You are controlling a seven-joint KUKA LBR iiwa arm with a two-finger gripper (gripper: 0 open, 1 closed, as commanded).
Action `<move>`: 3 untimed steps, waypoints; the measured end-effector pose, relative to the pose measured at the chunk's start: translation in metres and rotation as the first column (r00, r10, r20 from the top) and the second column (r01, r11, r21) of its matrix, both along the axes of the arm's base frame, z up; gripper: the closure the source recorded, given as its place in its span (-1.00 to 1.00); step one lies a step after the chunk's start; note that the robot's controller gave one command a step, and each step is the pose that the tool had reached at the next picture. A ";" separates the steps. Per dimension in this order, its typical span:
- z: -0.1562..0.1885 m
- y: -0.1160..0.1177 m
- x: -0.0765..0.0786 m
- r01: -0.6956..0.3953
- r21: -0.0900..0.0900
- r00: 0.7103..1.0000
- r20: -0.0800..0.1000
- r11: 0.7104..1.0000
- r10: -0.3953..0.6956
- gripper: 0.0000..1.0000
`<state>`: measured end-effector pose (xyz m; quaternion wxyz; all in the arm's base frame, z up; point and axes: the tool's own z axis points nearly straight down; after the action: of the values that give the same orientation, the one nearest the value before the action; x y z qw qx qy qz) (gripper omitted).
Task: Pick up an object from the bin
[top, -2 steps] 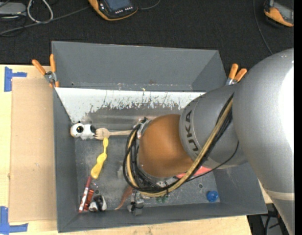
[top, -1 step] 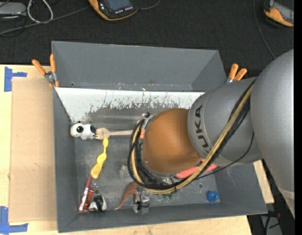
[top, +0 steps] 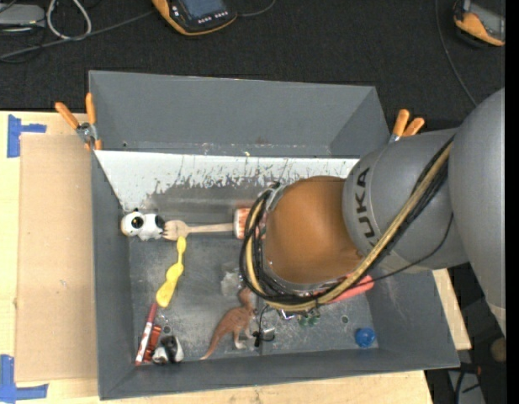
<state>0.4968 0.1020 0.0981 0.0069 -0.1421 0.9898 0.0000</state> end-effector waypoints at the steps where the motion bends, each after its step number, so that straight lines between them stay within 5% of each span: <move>1: -0.025 0.008 0.016 -0.060 0.004 0.998 -0.006 0.998 0.060 -1.00; 2: -0.029 0.015 0.024 -0.228 0.001 0.974 0.000 0.974 0.228 1.00; 3: -0.029 0.015 0.024 -0.227 0.001 0.974 0.000 0.974 0.227 1.00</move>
Offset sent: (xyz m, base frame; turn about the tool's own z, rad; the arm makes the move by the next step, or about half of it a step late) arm 0.0243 0.0144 -0.0281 -0.2336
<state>0.5209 0.1166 0.0692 0.0069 -0.2543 0.9671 0.0012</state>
